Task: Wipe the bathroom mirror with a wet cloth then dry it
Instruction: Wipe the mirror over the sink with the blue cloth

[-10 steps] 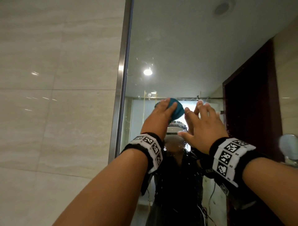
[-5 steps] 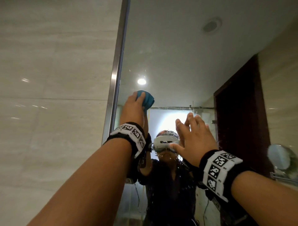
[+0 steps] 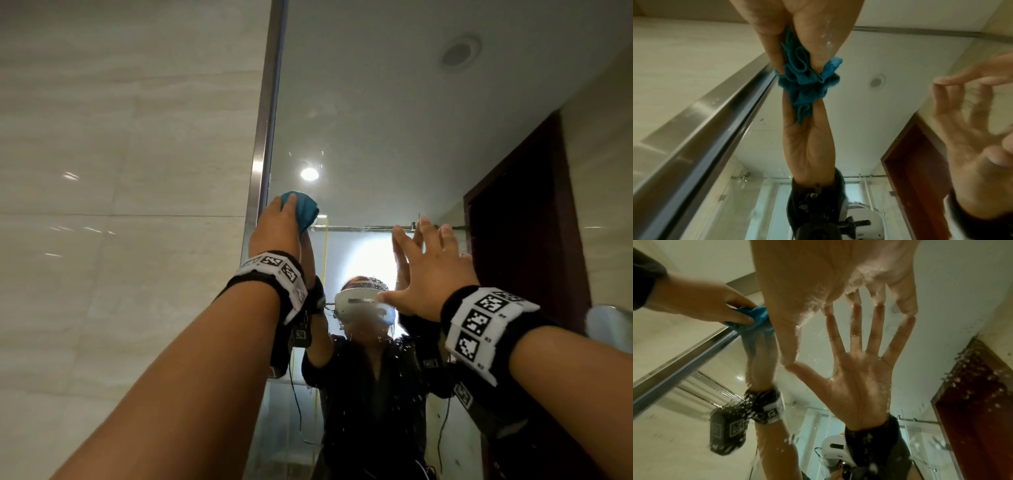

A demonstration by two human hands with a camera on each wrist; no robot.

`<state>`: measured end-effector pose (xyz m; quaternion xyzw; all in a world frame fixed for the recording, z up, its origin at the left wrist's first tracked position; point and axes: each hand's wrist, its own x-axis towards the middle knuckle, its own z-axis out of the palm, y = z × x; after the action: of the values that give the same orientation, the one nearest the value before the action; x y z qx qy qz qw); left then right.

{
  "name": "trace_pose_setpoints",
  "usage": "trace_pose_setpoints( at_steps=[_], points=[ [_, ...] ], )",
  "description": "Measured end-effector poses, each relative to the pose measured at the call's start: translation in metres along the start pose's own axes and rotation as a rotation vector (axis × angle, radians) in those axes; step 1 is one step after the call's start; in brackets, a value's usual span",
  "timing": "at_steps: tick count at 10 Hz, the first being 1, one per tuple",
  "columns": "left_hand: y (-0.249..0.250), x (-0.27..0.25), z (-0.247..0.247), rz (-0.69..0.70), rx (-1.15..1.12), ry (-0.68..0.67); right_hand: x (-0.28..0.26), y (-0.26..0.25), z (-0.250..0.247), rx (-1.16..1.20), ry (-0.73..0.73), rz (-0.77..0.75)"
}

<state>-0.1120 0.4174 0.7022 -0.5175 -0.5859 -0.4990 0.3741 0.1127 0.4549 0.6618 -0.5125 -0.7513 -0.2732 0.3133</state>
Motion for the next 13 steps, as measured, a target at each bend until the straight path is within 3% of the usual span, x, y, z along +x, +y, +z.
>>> trace_pose_setpoints(
  at_steps=[1,2,3,4,5,7,9,11,12,13],
  points=[
    [0.011,0.012,-0.004,-0.069,-0.07,0.036,0.001,0.0,0.002,-0.006,0.009,-0.011],
    [0.033,0.034,-0.004,-0.012,-0.152,0.049,0.003,0.002,0.003,-0.018,0.021,-0.015],
    [0.056,0.033,0.007,0.135,-0.175,-0.093,0.004,0.003,0.003,-0.018,0.026,-0.016],
    [0.06,0.018,0.029,0.214,-0.213,-0.123,0.005,0.004,0.003,-0.022,0.037,-0.012],
    [0.052,0.007,0.026,0.282,-0.189,-0.058,0.004,0.003,0.003,-0.02,0.044,-0.015],
    [0.014,0.039,0.003,0.014,-0.184,0.207,0.003,0.004,0.003,-0.012,0.03,-0.023],
    [0.038,-0.02,0.026,0.294,-0.197,-0.077,0.005,0.004,0.004,-0.024,0.051,-0.01],
    [0.031,-0.078,0.053,0.452,-0.023,-0.235,-0.009,0.009,0.009,0.032,0.097,-0.066],
    [0.022,-0.085,0.051,0.44,0.06,-0.283,-0.035,0.014,0.018,0.033,0.096,-0.042],
    [0.035,-0.087,0.041,0.36,0.094,-0.252,-0.059,0.015,0.029,0.041,0.006,0.017]
  ],
)
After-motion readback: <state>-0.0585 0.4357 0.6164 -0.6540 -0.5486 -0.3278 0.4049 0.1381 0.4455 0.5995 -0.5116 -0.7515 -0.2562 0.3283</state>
